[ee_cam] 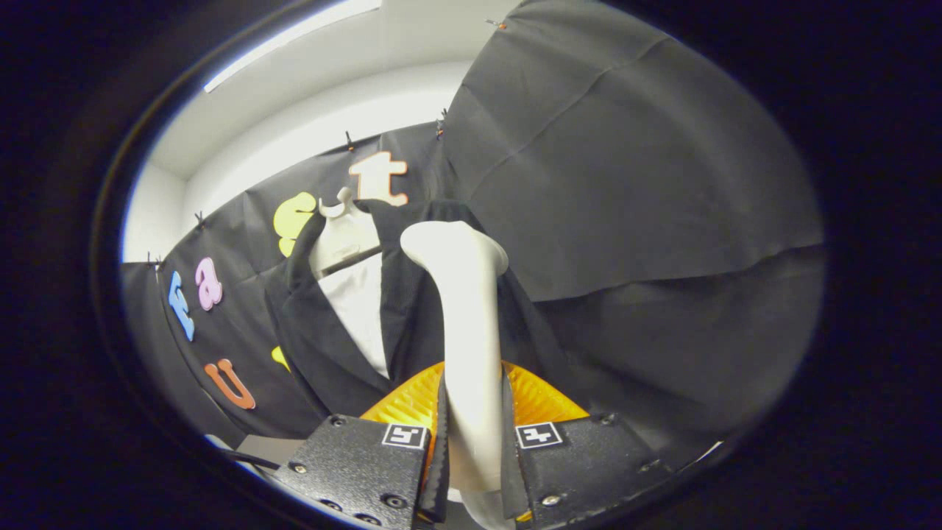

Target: Iron the clothes twice with a garment steamer, once on the left side and once on the right side.

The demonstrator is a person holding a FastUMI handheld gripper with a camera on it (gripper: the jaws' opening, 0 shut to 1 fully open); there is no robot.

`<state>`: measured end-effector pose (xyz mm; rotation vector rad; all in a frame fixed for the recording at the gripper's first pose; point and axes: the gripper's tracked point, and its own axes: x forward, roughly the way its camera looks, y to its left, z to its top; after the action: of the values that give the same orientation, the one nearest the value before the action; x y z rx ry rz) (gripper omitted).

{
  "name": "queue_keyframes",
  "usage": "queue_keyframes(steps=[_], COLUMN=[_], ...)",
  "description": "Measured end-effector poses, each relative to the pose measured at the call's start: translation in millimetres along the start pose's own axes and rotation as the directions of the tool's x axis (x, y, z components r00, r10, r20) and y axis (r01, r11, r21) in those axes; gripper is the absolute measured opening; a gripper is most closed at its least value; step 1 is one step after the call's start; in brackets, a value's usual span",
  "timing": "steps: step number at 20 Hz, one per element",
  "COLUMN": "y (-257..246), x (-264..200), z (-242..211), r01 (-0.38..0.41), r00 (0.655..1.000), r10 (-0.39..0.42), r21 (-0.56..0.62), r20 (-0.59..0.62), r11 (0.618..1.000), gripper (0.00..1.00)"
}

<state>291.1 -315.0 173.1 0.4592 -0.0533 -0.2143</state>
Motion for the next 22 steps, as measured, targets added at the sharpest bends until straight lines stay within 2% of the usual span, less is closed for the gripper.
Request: queue_keyframes(steps=[7,9,14,22], y=[34.7,35.7,34.3,10.5], x=[39.2,47.6,57.1,47.8], z=[8.3,-0.6,-31.2,-80.5], r01=[-0.006,0.011,0.015,0.052], r00=[1.0,1.0,0.999,0.991], r10=[0.009,-0.008,-0.02,-0.069], r21=[-0.081,-0.122,-0.128,-0.151], r20=[0.03,0.022,-0.034,-0.112], r11=[0.997,0.992,0.992,0.987], gripper=[0.31,0.31,0.31,0.31])
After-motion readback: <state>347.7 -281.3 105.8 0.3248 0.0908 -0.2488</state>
